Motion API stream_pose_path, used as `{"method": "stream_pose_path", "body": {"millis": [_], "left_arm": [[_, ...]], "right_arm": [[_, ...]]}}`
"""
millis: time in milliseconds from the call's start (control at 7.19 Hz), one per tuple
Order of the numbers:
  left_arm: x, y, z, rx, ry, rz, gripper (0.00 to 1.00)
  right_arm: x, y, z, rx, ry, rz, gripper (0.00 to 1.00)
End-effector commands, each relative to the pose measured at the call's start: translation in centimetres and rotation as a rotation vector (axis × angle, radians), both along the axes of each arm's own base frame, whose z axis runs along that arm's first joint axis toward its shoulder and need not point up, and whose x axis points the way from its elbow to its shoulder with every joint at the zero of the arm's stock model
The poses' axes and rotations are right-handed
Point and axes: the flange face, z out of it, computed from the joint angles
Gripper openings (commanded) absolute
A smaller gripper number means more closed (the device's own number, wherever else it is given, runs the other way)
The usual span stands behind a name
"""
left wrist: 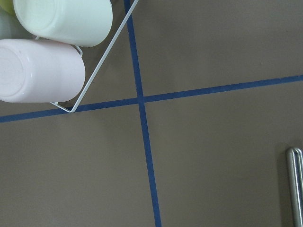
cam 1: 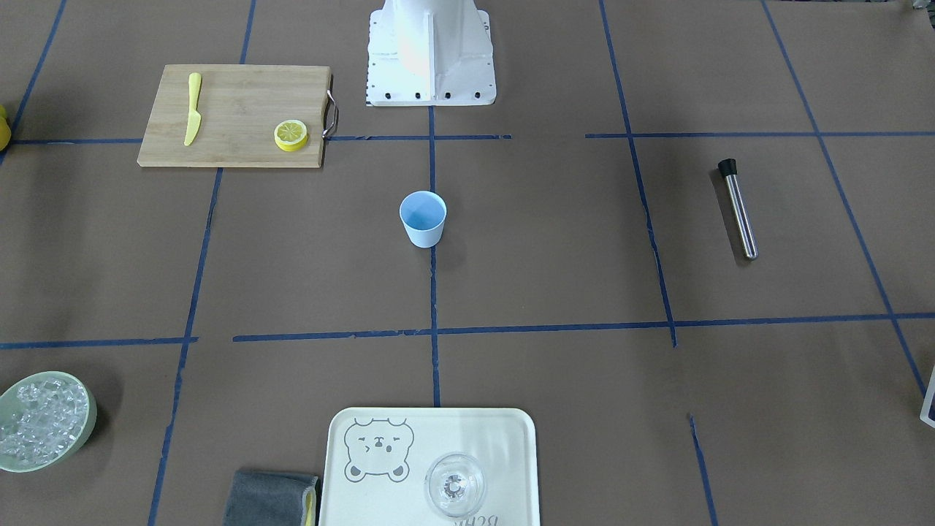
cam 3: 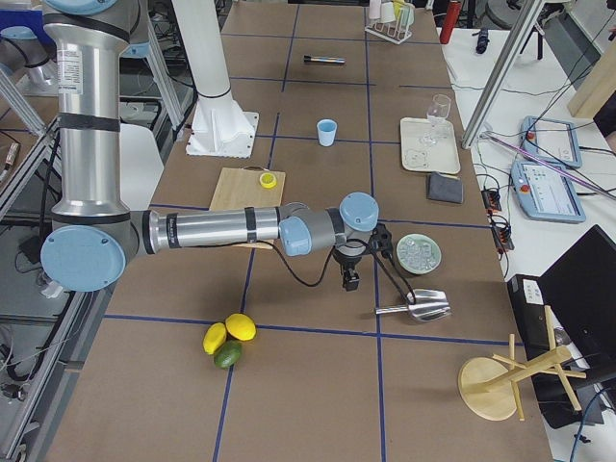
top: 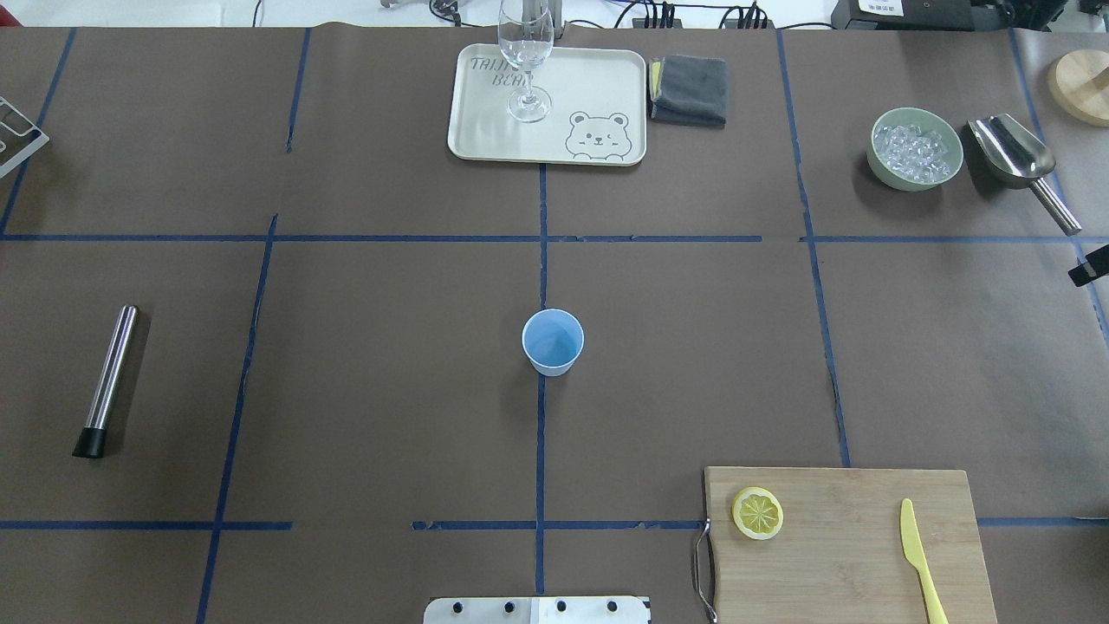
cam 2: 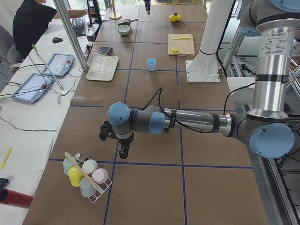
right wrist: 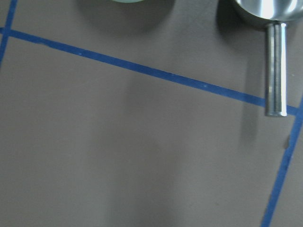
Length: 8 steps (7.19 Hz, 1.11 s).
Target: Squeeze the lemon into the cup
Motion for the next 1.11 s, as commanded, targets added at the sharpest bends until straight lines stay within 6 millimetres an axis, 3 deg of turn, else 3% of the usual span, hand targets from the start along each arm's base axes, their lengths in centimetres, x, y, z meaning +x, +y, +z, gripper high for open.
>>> {"method": "stream_pose_path", "body": {"millis": [0, 139, 278, 417, 695, 973], "left_arm": [[0.1, -0.1, -0.7, 0.022, 0.002, 0.005, 1.00], [0.1, -0.2, -1.5, 0.040, 0.003, 0.006, 1.00], [0.3, -0.4, -1.9, 0.086, 0.004, 0.010, 1.00], [1.4, -0.5, -2.3, 0.139, 0.008, 0.029, 1.00], [2.3, -0.7, -2.6, 0.159, 0.011, 0.043, 1.00], [2.3, -0.7, -2.1, 0.151, 0.009, 0.044, 1.00]], "right_arm": [[-8.1, 2.2, -5.9, -0.048, -0.065, 0.041, 1.00], [-12.6, 4.4, -10.2, -0.094, -0.061, 0.091, 1.00], [-18.6, 8.8, -15.8, -0.132, -0.071, 0.122, 1.00], [-22.8, 13.2, -19.4, -0.166, -0.080, 0.158, 1.00], [-30.2, 22.7, -22.9, -0.189, -0.066, 0.247, 1.00], [-32.9, 27.0, -22.4, -0.164, 0.027, 0.243, 1.00]]}}
